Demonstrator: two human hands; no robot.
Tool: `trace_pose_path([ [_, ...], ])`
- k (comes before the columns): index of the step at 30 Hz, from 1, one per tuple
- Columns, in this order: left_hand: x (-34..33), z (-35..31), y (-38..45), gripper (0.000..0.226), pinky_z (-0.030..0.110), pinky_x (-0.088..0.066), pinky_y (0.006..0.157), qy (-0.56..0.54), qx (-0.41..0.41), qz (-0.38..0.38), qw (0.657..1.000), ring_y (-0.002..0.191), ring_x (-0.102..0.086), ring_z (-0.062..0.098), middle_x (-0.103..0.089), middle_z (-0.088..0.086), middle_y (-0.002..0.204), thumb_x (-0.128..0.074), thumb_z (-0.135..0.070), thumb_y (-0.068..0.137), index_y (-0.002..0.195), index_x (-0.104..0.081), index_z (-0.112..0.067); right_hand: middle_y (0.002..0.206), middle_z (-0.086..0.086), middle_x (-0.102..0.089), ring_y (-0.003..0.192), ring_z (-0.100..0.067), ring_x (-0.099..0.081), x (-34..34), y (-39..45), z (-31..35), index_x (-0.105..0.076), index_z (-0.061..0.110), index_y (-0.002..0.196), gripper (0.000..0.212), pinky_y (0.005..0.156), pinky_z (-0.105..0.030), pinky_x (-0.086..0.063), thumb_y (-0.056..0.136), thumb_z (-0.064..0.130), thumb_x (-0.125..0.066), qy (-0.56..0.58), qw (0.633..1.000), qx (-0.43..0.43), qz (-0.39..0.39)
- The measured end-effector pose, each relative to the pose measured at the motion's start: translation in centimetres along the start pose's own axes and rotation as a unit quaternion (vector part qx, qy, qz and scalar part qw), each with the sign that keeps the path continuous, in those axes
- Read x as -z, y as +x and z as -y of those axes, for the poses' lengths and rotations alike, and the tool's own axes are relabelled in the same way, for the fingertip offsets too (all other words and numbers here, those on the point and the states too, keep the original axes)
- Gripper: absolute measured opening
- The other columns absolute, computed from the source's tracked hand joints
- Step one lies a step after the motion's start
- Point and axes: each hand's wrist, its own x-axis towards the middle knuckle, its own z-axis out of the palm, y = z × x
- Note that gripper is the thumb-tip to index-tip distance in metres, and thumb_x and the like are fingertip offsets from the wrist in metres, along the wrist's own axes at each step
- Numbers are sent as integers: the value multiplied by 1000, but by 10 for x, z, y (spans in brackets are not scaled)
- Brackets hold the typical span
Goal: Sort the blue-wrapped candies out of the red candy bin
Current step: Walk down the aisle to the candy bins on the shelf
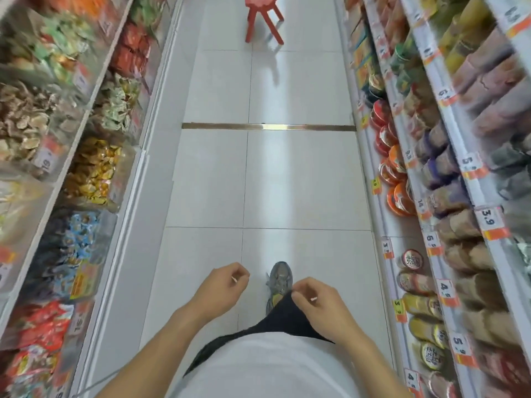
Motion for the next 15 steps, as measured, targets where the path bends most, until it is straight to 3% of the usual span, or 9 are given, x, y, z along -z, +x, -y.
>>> trace_pose_path([
  [3,54,-29,59,16,10,-44,69,-8,16,-16,1000,86,-60,0,-63,-20,100,-49,-35,99,107,-62,-30,87,15,-71,79,1,-65,48,85,65,-66,31,97,6,74,-15,-49,95,29,-60,-20,999,16,22],
  [6,109,-49,122,15,11,-47,71,-28,29,-33,999,83,-61,0,-66,-16,98,-49,-34,99,105,-63,-30,91,14,-70,86,5,-62,89,175,125,-67,29,100,8,74,-11,-46,95,31,-61,-48,998,36,32],
  [10,190,-73,224,12,12,-47,69,-58,35,-59,996,77,-60,-5,-66,-19,90,-52,-35,98,96,-64,-32,95,15,-68,89,6,-61,126,301,202,-65,32,102,9,75,-11,-46,94,35,-61,-83,994,55,41],
  [15,305,-106,368,12,18,-49,76,-43,10,-55,998,82,-59,0,-64,-20,94,-50,-34,99,98,-62,-33,94,15,-68,89,5,-61,167,442,304,-65,33,100,7,77,-14,-49,95,34,-60,-86,994,64,8],
])
